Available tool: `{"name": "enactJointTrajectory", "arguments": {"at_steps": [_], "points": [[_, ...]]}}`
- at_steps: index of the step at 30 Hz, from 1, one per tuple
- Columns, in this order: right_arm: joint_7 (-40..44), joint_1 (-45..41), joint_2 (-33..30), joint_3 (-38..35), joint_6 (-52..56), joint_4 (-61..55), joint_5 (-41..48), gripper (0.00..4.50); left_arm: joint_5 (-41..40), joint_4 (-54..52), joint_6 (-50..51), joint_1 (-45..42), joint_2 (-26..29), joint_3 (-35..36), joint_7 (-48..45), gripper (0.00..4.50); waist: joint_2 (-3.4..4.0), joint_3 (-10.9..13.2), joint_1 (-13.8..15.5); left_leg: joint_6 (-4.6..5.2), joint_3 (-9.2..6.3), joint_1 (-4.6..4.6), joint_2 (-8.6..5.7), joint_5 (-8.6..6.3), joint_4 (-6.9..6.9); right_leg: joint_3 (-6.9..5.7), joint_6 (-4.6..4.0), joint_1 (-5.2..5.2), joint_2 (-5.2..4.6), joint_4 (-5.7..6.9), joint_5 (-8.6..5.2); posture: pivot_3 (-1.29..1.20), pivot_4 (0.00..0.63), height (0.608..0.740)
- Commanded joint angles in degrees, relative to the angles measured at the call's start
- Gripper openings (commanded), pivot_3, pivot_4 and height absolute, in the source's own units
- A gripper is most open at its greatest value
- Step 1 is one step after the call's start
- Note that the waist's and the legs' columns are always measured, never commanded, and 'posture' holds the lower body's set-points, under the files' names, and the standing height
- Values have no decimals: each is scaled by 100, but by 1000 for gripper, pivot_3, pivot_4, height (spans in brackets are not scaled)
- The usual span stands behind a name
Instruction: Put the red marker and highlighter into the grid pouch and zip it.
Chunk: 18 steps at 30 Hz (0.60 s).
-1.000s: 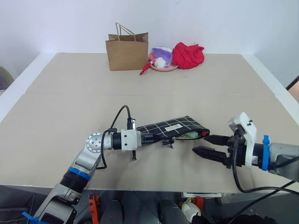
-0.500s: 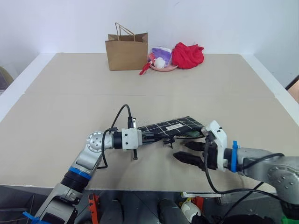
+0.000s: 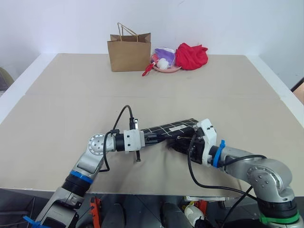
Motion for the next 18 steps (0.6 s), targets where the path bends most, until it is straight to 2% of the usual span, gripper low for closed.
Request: {"name": "enactJointTrajectory", "arguments": {"at_steps": [1, 6, 12, 18], "points": [[3, -14, 1, -231, -75, -303, 104, 58, -40, -194, -34, 1, 19, 115, 53, 0, 0, 0, 0, 0, 0, 0, 0, 0, 0, 0, 0, 0, 0, 0, 0, 0, 150, 740], [144, 34, -197, -414, 75, -559, 373, 58, -48, -182, -29, -9, 26, 103, 45, 0, 0, 0, 0, 0, 0, 0, 0, 0, -1, 0, 0, 0, 0, 0, 0, 0, 150, 740], [629, 221, -942, -908, 230, -773, 888, 58, -31, -141, -35, -17, 28, 113, 68, 0, 0, 0, 5, 0, 0, 0, 0, 0, 0, 0, 0, 1, 0, 0, 0, 0, 150, 740], [1118, 531, -1584, -1156, 115, -673, 951, 58, -27, -137, -23, -17, 13, 126, 100, 0, 0, 0, 14, 0, 0, 0, 0, 0, 0, 0, 0, 1, 0, 0, 0, 0, 150, 740]]}}
